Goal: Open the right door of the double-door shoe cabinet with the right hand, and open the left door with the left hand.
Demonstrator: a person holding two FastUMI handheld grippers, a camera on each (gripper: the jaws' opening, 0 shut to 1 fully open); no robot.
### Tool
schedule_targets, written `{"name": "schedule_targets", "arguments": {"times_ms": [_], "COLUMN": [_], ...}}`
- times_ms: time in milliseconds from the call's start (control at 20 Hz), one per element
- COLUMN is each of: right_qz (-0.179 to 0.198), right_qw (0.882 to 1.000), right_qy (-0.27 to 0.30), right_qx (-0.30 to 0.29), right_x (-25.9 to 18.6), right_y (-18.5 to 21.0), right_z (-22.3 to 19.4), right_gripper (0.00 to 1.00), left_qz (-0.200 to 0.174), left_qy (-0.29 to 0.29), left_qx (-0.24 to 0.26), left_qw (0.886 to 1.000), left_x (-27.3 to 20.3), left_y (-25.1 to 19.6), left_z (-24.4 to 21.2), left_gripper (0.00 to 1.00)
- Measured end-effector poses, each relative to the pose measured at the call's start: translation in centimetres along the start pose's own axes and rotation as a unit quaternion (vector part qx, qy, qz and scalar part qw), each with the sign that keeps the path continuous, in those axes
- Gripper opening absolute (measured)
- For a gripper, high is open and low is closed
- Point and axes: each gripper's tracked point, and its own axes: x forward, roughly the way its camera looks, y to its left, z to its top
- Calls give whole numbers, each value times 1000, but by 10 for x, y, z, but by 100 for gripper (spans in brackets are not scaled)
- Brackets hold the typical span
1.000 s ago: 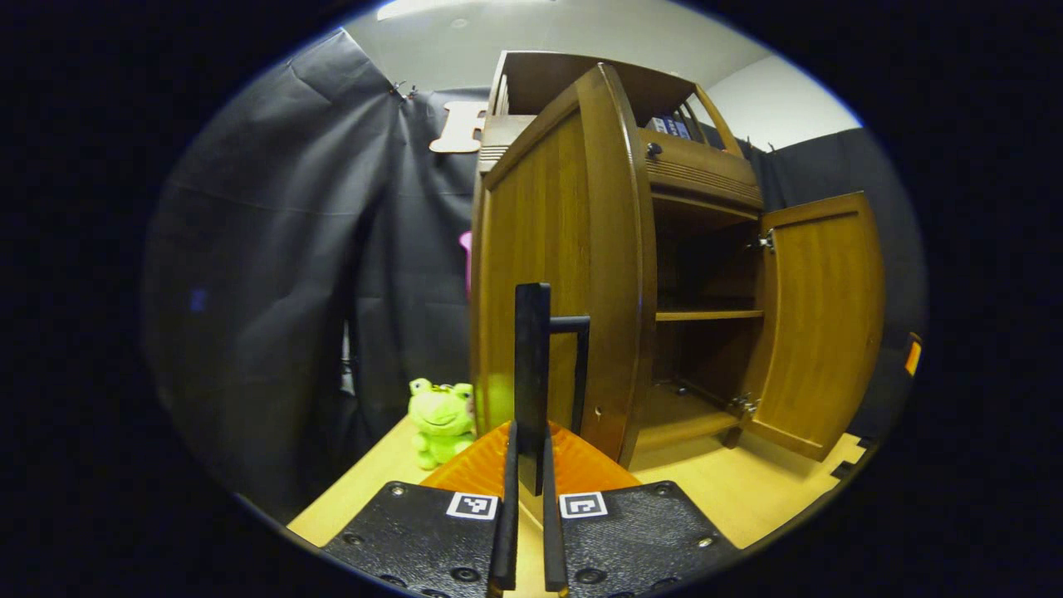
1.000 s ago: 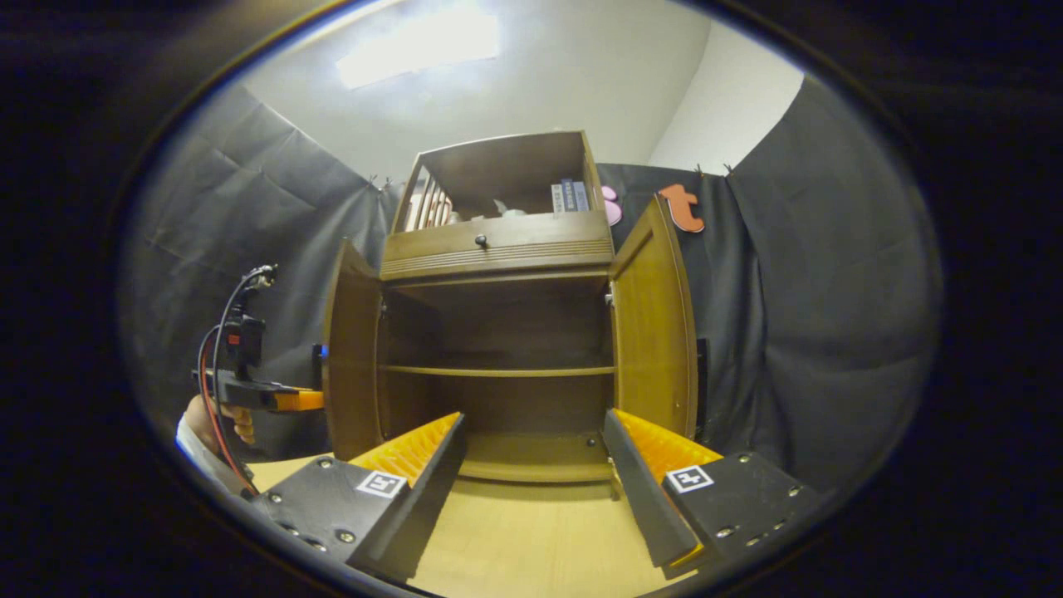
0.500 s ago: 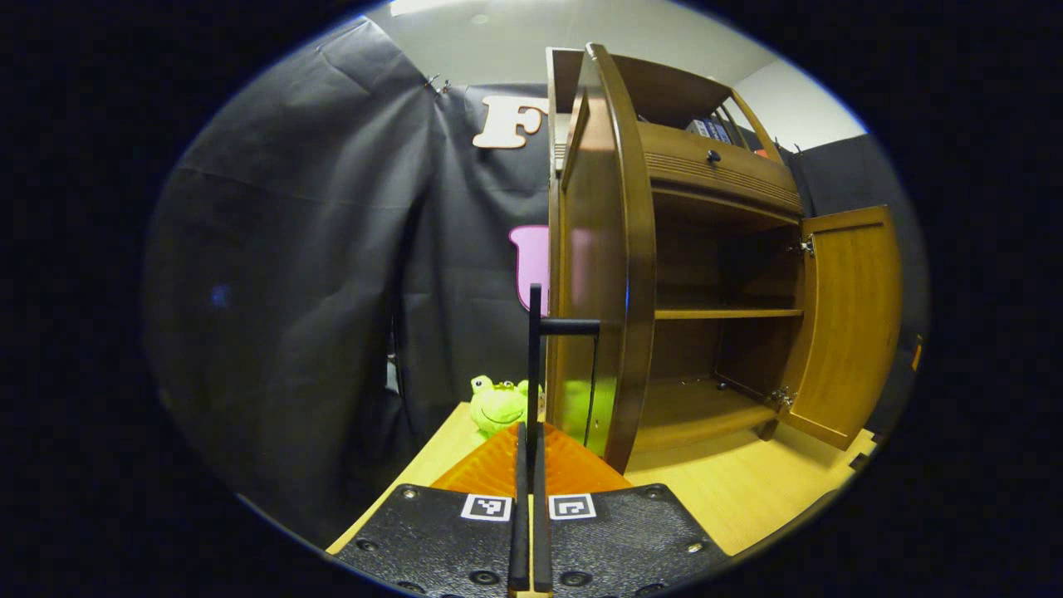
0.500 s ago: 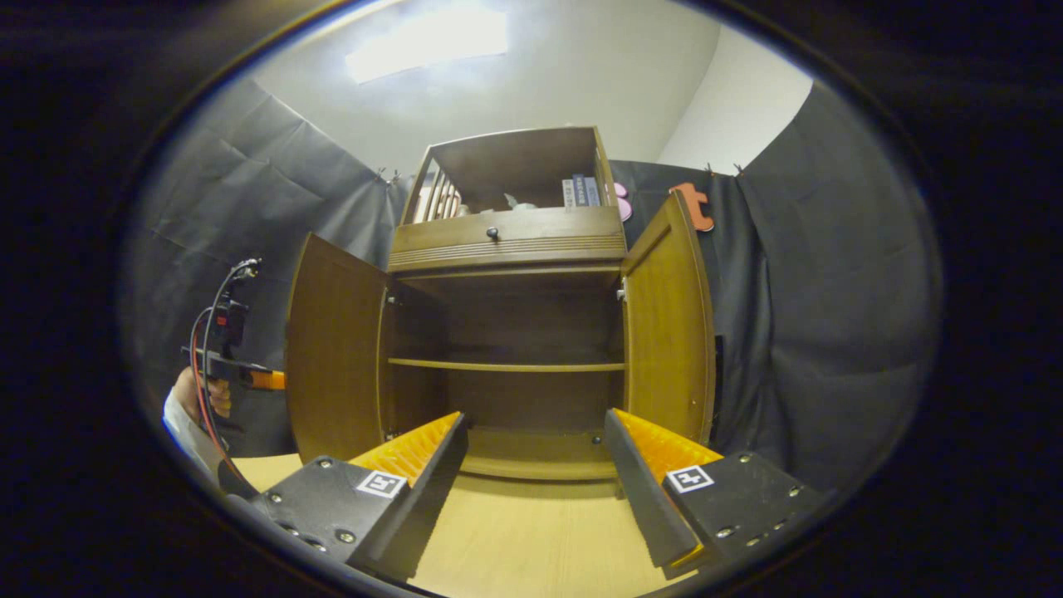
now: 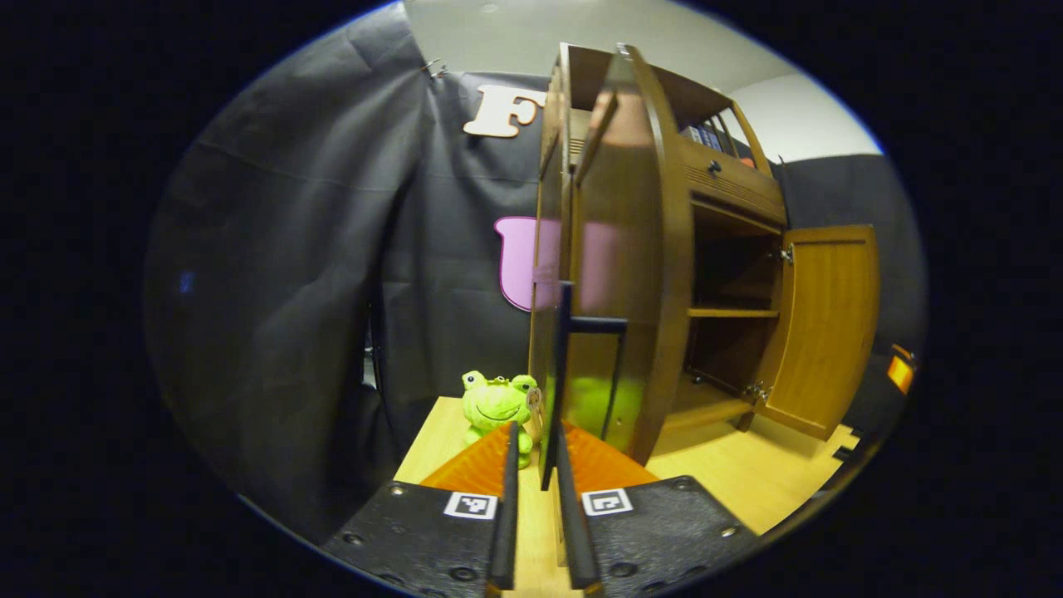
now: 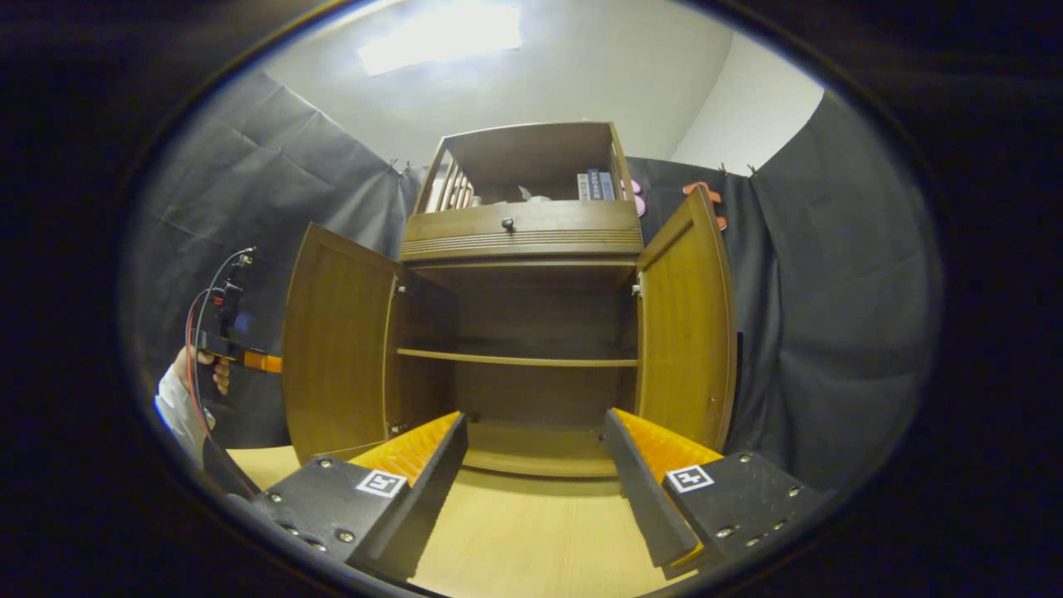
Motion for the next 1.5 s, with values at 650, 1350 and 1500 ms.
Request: {"name": "schedule_targets", "arguments": {"times_ms": [650,1350,1500], "right_qz": [-17,-45,-54], "right_qw": [1000,998,998], "right_qy": [-7,-10,-8], "right_qx": [16,31,38], "right_x": [-1,-8,-9], "right_y": [-20,-54,-60], "right_z": [7,14,14], "right_gripper": [98,98,94], "left_qz": [48,189,172], "left_qy": [-27,-122,-116], "left_qx": [15,14,2], "left_qw": [998,974,978], "left_x": [-19,-74,-71], "left_y": [10,15,-10], "left_z": [12,65,65], "left_gripper": [95,92,92]}}
